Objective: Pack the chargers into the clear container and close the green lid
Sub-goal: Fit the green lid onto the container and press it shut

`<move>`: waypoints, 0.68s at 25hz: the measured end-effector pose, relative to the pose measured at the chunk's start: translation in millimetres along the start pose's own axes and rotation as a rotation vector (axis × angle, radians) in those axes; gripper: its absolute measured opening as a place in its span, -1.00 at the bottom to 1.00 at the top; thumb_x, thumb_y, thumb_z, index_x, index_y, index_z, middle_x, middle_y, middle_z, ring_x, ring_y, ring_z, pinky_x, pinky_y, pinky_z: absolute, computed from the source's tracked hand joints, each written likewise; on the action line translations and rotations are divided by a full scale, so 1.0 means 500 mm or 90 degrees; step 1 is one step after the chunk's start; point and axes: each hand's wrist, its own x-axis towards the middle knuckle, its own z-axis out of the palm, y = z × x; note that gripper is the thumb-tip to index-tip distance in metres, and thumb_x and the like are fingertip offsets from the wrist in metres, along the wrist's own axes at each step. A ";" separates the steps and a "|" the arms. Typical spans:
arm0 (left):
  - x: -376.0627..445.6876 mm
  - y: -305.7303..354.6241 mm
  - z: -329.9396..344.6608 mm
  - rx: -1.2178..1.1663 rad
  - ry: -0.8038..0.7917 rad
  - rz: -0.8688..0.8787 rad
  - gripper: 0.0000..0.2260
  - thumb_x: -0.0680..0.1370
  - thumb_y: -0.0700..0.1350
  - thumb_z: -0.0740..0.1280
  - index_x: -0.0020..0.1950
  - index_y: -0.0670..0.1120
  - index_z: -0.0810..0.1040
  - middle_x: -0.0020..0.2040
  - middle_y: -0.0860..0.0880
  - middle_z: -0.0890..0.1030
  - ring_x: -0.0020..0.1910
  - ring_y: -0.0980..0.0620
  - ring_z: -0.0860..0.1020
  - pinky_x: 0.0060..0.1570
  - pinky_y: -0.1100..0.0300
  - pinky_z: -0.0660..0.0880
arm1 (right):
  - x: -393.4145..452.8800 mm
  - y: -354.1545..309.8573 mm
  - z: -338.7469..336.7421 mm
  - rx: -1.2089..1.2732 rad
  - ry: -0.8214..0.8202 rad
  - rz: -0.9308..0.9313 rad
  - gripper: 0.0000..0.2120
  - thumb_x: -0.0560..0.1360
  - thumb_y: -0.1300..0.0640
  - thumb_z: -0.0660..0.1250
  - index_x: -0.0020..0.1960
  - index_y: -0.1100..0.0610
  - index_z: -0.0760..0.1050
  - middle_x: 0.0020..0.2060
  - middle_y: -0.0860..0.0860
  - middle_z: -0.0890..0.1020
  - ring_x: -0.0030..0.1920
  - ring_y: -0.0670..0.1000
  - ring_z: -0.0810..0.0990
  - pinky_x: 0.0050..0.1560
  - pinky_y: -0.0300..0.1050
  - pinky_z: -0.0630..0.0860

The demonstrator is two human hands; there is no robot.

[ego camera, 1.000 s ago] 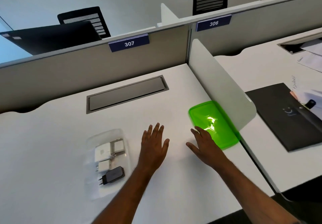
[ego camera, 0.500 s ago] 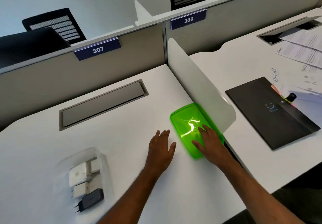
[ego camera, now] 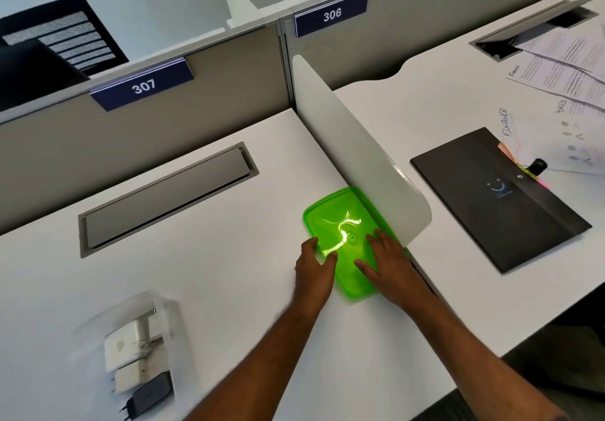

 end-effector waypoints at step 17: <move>-0.063 0.045 -0.095 -0.347 0.009 -0.079 -0.66 0.57 -0.39 0.31 0.31 -0.13 0.51 0.16 -0.16 0.68 -0.04 -0.02 0.63 -0.08 0.09 0.59 | -0.042 -0.026 -0.030 0.163 0.091 -0.104 -0.48 0.56 -0.01 0.39 0.41 0.23 0.39 0.29 0.16 0.53 0.32 0.15 0.49 0.39 0.00 0.38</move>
